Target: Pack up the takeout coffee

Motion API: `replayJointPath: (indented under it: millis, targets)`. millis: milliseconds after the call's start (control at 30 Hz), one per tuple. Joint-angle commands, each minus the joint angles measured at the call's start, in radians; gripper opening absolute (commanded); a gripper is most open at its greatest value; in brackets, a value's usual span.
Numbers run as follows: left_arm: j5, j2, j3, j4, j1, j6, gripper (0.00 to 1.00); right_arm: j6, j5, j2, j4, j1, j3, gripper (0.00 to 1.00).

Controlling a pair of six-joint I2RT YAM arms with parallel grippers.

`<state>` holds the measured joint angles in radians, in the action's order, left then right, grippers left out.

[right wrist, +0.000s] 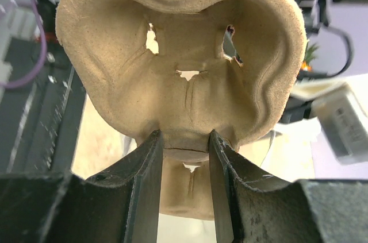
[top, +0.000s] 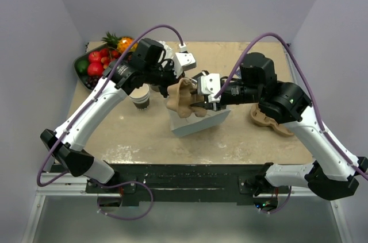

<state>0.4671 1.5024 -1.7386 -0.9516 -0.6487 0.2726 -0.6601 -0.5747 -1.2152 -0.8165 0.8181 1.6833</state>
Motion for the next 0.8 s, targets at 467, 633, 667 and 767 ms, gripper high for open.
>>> replayJointPath:
  millis: [467, 633, 667, 767]
  targets:
    - [0.051, -0.077, 0.028, 0.045, -0.002, -0.021, 0.00, -0.306, 0.177, -0.035, -0.256, 0.029, -0.086, 0.00]
    - [0.068, -0.085, 0.050, 0.050, 0.000, -0.024, 0.00, -0.285, 0.213, -0.055, -0.251, 0.038, -0.085, 0.00]
    - [0.068, -0.088, 0.054, 0.053, -0.002, -0.023, 0.00, -0.270, 0.210, -0.053, -0.231, 0.038, -0.074, 0.00]
    - [0.073, -0.094, 0.082, 0.057, 0.000, -0.019, 0.00, -0.201, 0.193, -0.056, -0.210, 0.038, -0.014, 0.00]
